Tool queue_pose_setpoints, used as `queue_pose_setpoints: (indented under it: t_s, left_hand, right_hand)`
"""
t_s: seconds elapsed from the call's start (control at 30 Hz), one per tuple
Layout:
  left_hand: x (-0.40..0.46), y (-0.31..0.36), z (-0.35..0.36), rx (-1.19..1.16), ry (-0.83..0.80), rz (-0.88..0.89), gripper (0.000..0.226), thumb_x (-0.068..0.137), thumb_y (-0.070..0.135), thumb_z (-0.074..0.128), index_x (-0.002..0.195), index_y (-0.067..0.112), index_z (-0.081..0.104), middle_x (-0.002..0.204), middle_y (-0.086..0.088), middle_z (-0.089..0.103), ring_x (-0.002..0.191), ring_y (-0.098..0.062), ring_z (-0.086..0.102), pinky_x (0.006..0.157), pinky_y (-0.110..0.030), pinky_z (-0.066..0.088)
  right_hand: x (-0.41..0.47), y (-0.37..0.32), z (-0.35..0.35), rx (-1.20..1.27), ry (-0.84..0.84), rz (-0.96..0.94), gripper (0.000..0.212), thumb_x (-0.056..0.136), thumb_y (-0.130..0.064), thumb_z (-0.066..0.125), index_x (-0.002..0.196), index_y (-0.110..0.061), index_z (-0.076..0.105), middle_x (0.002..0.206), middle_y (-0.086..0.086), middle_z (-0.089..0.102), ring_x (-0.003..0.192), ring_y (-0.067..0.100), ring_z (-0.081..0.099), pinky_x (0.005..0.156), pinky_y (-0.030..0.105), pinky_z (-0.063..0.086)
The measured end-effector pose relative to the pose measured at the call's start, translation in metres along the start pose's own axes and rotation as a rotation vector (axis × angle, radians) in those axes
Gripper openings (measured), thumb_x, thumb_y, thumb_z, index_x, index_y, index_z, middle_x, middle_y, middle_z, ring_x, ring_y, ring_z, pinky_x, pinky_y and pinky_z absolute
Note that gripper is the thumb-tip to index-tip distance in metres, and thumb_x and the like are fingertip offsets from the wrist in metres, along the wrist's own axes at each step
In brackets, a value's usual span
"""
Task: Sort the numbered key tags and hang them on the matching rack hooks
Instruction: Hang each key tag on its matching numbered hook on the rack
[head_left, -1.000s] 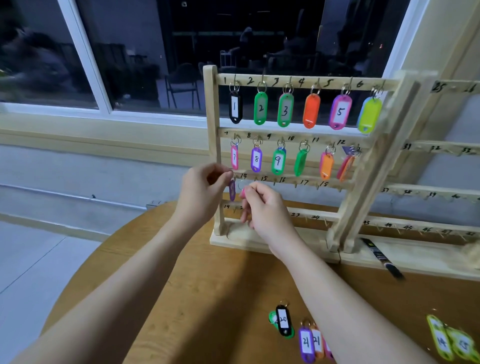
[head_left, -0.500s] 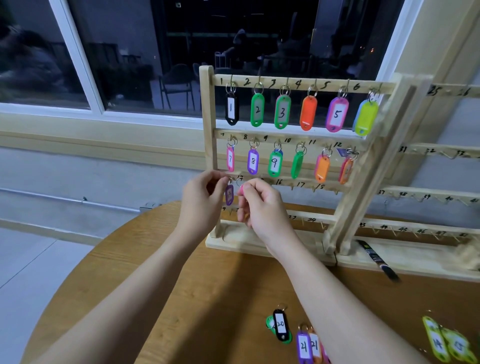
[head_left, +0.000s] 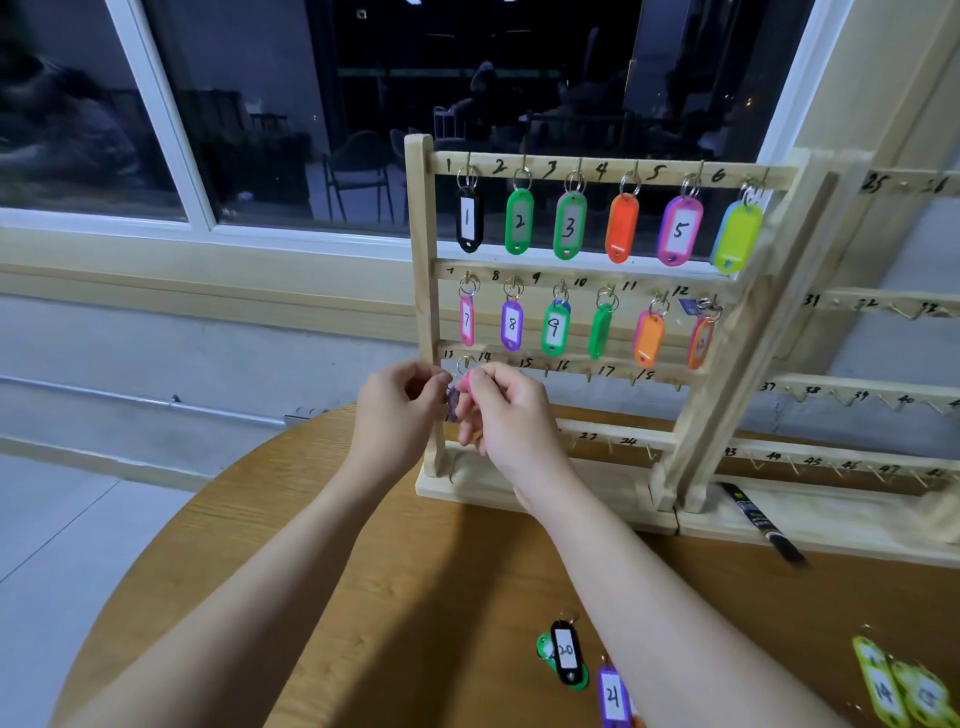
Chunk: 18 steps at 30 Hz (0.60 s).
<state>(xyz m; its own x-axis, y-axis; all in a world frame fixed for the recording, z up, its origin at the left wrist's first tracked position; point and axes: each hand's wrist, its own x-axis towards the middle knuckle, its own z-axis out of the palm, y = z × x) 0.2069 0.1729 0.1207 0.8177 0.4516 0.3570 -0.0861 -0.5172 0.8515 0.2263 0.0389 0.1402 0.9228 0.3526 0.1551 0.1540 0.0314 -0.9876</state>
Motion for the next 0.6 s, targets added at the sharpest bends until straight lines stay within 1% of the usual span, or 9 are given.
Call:
queue_pose_setpoints:
  t_s: [0.1, 0.17, 0.33, 0.43, 0.47, 0.53, 0.6]
  left_hand:
    - [-0.002, -0.002, -0.005, -0.037, 0.002, -0.016, 0.021, 0.099, 0.019, 0.060, 0.084, 0.012, 0.073, 0.074, -0.001, 0.073, 0.072, -0.015, 0.068, 0.067, -0.026, 0.050]
    - [-0.002, 0.003, -0.009, -0.076, 0.015, 0.002, 0.020, 0.099, 0.020, 0.061, 0.083, 0.013, 0.072, 0.074, -0.001, 0.073, 0.073, -0.014, 0.068, 0.071, -0.028, 0.051]
    - [0.003, 0.024, -0.010, 0.007, 0.007, 0.091, 0.025, 0.099, 0.022, 0.062, 0.075, 0.019, 0.067, 0.064, 0.007, 0.066, 0.057, 0.001, 0.056, 0.056, -0.013, 0.040]
    - [0.005, 0.026, -0.005, 0.030, -0.006, 0.082, 0.025, 0.098, 0.023, 0.063, 0.074, 0.021, 0.066, 0.064, 0.009, 0.065, 0.054, 0.005, 0.054, 0.053, -0.010, 0.037]
    - [0.006, 0.025, -0.004, 0.030, -0.011, 0.074, 0.024, 0.098, 0.023, 0.063, 0.075, 0.020, 0.067, 0.065, 0.008, 0.066, 0.054, 0.005, 0.055, 0.054, -0.011, 0.037]
    - [0.006, 0.022, -0.001, 0.040, -0.018, 0.058, 0.022, 0.098, 0.024, 0.063, 0.078, 0.016, 0.070, 0.067, 0.006, 0.068, 0.056, 0.002, 0.058, 0.057, -0.018, 0.043]
    - [0.005, 0.019, 0.001, 0.046, -0.012, 0.042, 0.022, 0.098, 0.024, 0.063, 0.081, 0.012, 0.071, 0.068, 0.004, 0.069, 0.061, -0.005, 0.062, 0.061, -0.025, 0.049]
  right_hand:
    - [0.000, 0.001, 0.004, 0.019, 0.017, 0.010, 0.026, 0.105, -0.014, 0.046, 0.093, 0.004, 0.062, 0.068, 0.003, 0.058, 0.051, 0.019, 0.052, 0.043, 0.018, 0.036]
    - [0.001, 0.002, 0.004, 0.033, 0.029, 0.004, 0.027, 0.105, -0.014, 0.046, 0.092, 0.004, 0.061, 0.068, 0.003, 0.058, 0.051, 0.020, 0.052, 0.043, 0.019, 0.036]
    - [-0.001, 0.008, 0.003, 0.001, 0.060, -0.014, 0.028, 0.106, -0.016, 0.046, 0.089, -0.001, 0.062, 0.069, 0.004, 0.058, 0.052, 0.024, 0.052, 0.044, 0.021, 0.037]
    - [-0.002, 0.010, 0.002, 0.012, 0.087, -0.019, 0.029, 0.106, -0.016, 0.046, 0.089, -0.001, 0.063, 0.069, 0.005, 0.057, 0.052, 0.025, 0.052, 0.046, 0.023, 0.037]
    - [-0.002, 0.010, 0.001, 0.023, 0.093, -0.021, 0.029, 0.106, -0.016, 0.045, 0.089, 0.000, 0.062, 0.069, 0.006, 0.057, 0.052, 0.025, 0.051, 0.046, 0.023, 0.037]
    - [-0.004, 0.009, -0.001, 0.048, 0.096, -0.028, 0.028, 0.106, -0.013, 0.045, 0.089, 0.002, 0.062, 0.070, 0.008, 0.056, 0.052, 0.026, 0.049, 0.044, 0.021, 0.036]
    - [-0.003, 0.010, -0.002, 0.048, 0.095, -0.037, 0.028, 0.105, -0.012, 0.044, 0.088, 0.002, 0.062, 0.070, 0.008, 0.055, 0.052, 0.026, 0.049, 0.043, 0.019, 0.034]
